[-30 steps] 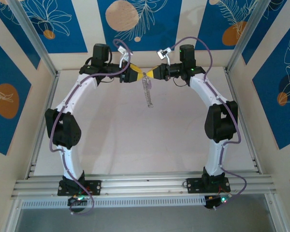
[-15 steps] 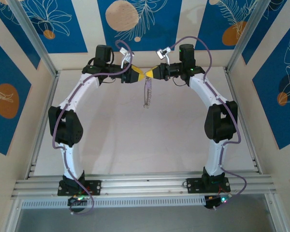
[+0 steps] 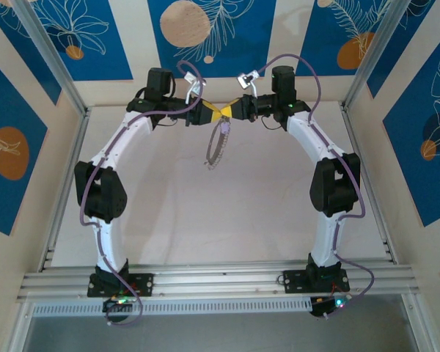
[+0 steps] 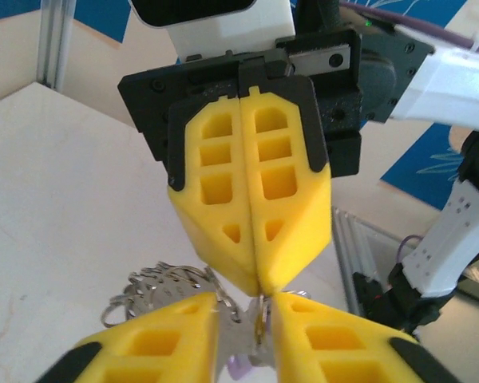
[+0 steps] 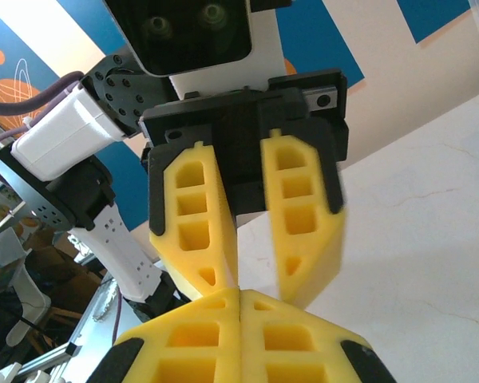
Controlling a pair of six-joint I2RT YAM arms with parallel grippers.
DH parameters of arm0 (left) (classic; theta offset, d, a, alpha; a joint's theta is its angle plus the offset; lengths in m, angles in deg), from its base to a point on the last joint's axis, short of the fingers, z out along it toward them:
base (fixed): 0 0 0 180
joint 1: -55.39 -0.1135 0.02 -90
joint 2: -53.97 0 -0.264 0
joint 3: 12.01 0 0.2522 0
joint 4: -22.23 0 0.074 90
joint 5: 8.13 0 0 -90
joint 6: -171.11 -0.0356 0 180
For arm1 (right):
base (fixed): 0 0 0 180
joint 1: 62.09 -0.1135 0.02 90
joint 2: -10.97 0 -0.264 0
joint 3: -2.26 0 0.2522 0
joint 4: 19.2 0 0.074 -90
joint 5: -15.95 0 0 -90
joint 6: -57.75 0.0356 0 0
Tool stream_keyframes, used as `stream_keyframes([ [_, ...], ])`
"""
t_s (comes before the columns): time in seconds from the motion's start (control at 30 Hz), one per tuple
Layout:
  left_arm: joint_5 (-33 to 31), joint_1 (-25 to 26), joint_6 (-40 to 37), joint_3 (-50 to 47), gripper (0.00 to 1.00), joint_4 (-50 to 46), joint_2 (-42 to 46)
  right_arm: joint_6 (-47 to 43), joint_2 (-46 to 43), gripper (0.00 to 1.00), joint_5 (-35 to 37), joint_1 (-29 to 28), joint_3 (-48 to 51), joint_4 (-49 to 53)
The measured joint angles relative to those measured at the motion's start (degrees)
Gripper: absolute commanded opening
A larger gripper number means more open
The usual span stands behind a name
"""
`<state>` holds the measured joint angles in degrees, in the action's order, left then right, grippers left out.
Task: Put the keys on the keyring
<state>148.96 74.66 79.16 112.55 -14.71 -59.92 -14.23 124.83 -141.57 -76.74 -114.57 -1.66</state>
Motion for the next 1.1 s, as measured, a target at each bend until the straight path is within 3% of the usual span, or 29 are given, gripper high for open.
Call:
stream_keyframes([
  [0.23,0.7,0.2,0.2,0.3,0.0,0.0,0.0,0.4,0.0,0.0,0.0,0.1,0.1,-0.9],
  [0.4,0.4,0.3,1.0,-0.2,0.0,1.2,0.0,2.0,0.0,0.0,0.0,0.3,0.9,-3.2],
  [0.47,0.2,0.5,2.0,-1.9,0.0,4.2,0.4,3.1,-0.1,0.0,0.0,0.5,1.6,-4.6],
  [0.6,-0.6,0.8,5.4,-6.0,0.0,10.6,1.2,6.8,-0.1,0.19,0.0,0.8,3.7,-8.5],
  [0.8,-2.0,2.8,13.3,-13.6,0.0,22.6,3.2,14.7,-2.1,0.31,2.0,2.0,9.2,-19.7],
  [1.1,-4.2,3.5,29.6,-21.3,0.0,45.6,5.9,23.0,-11.1,0.35,6.8,6.0,22.3,-35.1],
])
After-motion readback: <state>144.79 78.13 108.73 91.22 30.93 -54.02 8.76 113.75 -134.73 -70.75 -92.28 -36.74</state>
